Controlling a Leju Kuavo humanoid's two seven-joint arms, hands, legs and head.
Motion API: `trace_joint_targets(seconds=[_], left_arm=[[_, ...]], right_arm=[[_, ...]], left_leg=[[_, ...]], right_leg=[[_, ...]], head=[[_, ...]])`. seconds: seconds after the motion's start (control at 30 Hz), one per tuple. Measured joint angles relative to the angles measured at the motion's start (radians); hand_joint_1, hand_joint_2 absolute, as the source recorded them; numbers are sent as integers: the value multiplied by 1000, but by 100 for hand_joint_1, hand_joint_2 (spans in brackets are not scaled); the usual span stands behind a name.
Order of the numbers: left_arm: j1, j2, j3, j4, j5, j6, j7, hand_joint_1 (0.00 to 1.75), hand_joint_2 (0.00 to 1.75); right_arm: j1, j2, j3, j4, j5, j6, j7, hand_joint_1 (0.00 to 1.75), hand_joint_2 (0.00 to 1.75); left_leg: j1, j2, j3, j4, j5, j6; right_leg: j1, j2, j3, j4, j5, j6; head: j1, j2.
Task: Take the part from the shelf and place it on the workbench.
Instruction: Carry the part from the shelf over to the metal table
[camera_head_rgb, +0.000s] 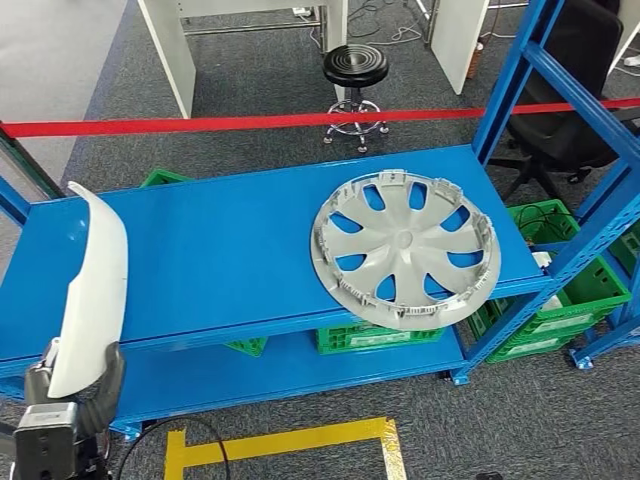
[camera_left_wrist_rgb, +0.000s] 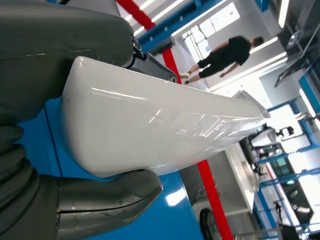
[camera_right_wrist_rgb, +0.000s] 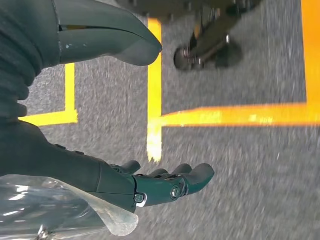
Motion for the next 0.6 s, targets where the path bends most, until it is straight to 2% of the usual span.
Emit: trace_joint_targets(seconds=[0.03, 0.07, 0.13, 0.17, 0.2, 0.23, 0.3, 0.33, 0.37, 0.4, 0.43, 0.47, 0.5, 0.53, 0.57, 0.6], left_arm=[[10, 0, 13, -14, 5, -3, -11, 173, 175], [19, -1, 25, -26, 10, -5, -22, 173, 175], [31, -4, 43, -43, 18, -6, -39, 173, 175], [35, -8, 49, -48, 20, -6, -44, 173, 175], [38, -10, 54, -53, 21, -6, -46, 173, 175], [40, -13, 59, -57, 21, -6, -48, 173, 175], [47, -18, 66, -61, 25, -6, -53, 173, 175], [52, -20, 70, -62, 27, -6, -56, 173, 175], [56, -22, 75, -63, 30, -6, -59, 173, 175], [61, -24, 80, -65, 32, -6, -62, 173, 175], [65, -27, 86, -67, 33, -6, -66, 173, 175], [70, -29, 92, -69, 34, -7, -68, 173, 175], [74, -32, 98, -73, 35, -8, -71, 173, 175], [79, -34, 104, -77, 36, -10, -72, 173, 175], [82, -35, 109, -81, 36, -10, -73, 173, 175], [84, -37, 112, -84, 36, -10, -74, 173, 175]], right_arm=[[-6, 0, -2, 11, 8, 9, -14, 0, 175], [-12, 1, -5, 20, 15, 19, -25, 0, 175], [-20, 1, -12, 32, 24, 34, -43, 0, 175], [-23, 1, -16, 37, 26, 38, -47, 0, 175], [-26, 1, -20, 40, 27, 41, -50, 0, 175], [-28, 1, -24, 43, 28, 47, -52, 0, 175], [-33, 1, -32, 47, 34, 69, -58, 0, 175], [-36, 1, -37, 49, 39, 84, -63, 0, 175], [-39, 1, -42, 52, 44, 99, -68, 0, 175], [-43, 1, -48, 55, 48, 113, -76, 0, 175], [-46, 1, -53, 58, 51, 126, -85, 0, 175], [-50, 1, -58, 62, 55, 137, -95, 0, 175], [-54, 1, -62, 65, 58, 146, -103, 0, 175], [-58, 1, -65, 67, 60, 153, -110, 0, 175], [-63, 1, -69, 70, 61, 158, -115, 0, 175], [-67, 1, -72, 73, 62, 160, -117, 0, 175]], left_leg=[[-5, -1, 28, -54, 12, 5], [-10, -2, 41, -85, 15, 9], [-15, -3, 34, -100, 26, 8], [-13, -1, 27, -105, 37, 10], [-11, 1, 19, -110, 48, 14], [-9, 3, 8, -115, 61, 18], [-9, 7, -17, -114, 81, 24], [-10, 8, -30, -112, 91, 24], [-11, 10, -45, -108, 101, 24], [-12, 11, -60, -104, 110, 23], [-12, 12, -76, -98, 118, 21], [-12, 13, -91, -90, 125, 19], [-13, 13, -103, -83, 131, 15], [-15, 13, -112, -76, 137, 10], [-15, 13, -119, -72, 145, 5], [-15, 13, -123, -70, 153, 0]], right_leg=[[0, -1, -4, 0, 6, 4], [-2, -2, -7, -2, 14, 10], [-5, -5, -10, -8, 30, 23], [-6, -5, -13, -8, 27, 29], [-6, -5, -20, 4, 7, 34], [-6, -6, -31, 33, -30, 37], [-8, -7, -59, 142, -130, 43], [-8, -7, -66, 199, -160, 45], [-8, -7, -64, 240, -165, 47], [-8, -7, -49, 249, -147, 48], [-9, -8, -18, 226, -116, 47], [-9, -8, 30, 169, -88, 46], [-8, -9, 86, 93, -79, 44], [-6, -9, 135, 21, -84, 40], [-4, -9, 165, -33, -96, 36], [-2, -8, 176, -60, -107, 31]], head=[[0, 0], [0, 0], [0, 0], [1, 0], [2, 0], [4, 0], [7, 0], [7, 0], [7, 0], [7, 0], [7, 0], [7, 0], [7, 0], [7, 0], [6, 0], [6, 0]])
